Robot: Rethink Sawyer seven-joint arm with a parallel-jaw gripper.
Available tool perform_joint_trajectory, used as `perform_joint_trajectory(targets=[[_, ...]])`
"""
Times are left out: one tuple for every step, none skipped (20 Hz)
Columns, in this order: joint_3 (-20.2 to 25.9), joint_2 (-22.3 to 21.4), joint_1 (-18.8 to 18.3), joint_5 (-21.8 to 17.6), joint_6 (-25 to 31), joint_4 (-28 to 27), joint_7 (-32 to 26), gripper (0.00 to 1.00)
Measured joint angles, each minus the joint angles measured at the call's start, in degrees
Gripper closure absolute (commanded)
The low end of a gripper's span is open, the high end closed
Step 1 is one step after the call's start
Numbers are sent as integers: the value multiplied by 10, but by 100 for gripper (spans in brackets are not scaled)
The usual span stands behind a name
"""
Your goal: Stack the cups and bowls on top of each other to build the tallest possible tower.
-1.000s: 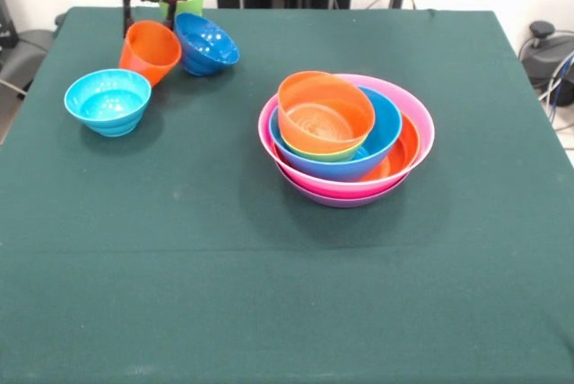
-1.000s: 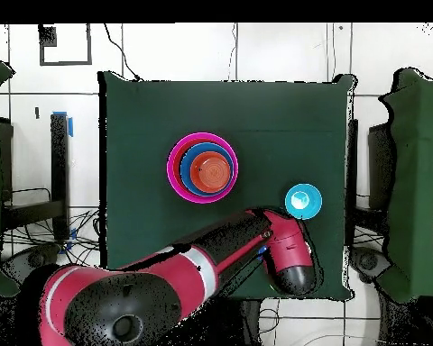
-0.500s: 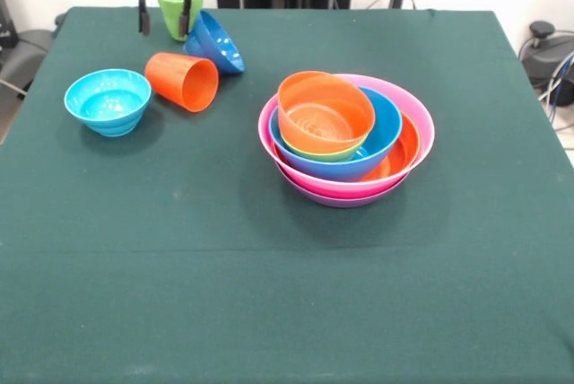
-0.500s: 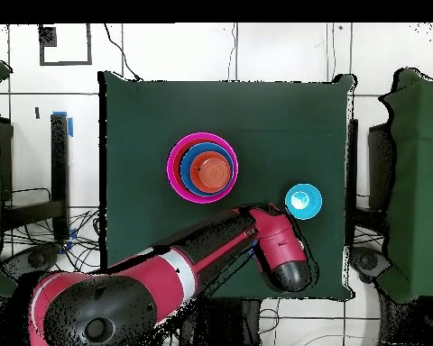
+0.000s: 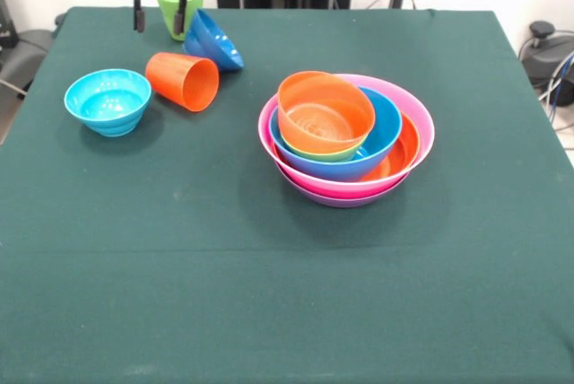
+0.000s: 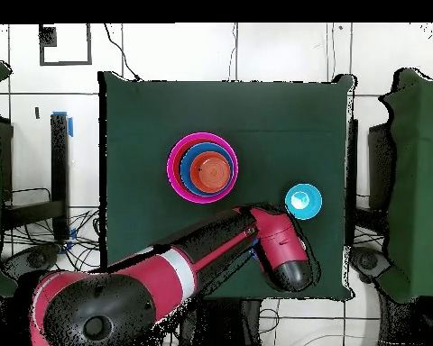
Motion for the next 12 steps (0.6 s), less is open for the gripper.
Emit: perform_joint_trajectory(targets=[[0, 0, 0, 0, 0, 0, 0, 0], [0, 0, 0, 0, 0, 0, 0, 0], [0, 0, 0, 0, 0, 0, 0, 0], [0, 0, -1, 0, 0, 0, 0, 0], [0, 0, -2, 1, 0, 0, 0, 0], [0, 0, -4, 1, 0, 0, 0, 0], [0, -2, -13, 4, 0, 0, 0, 0], [0, -3, -19, 6, 0, 0, 0, 0], [0, -4, -23, 7, 0, 0, 0, 0], [1, -6, -35, 9, 0, 0, 0, 0], [3, -11, -59, 11, 0, 0, 0, 0], [4, -14, -74, 11, 0, 0, 0, 0]])
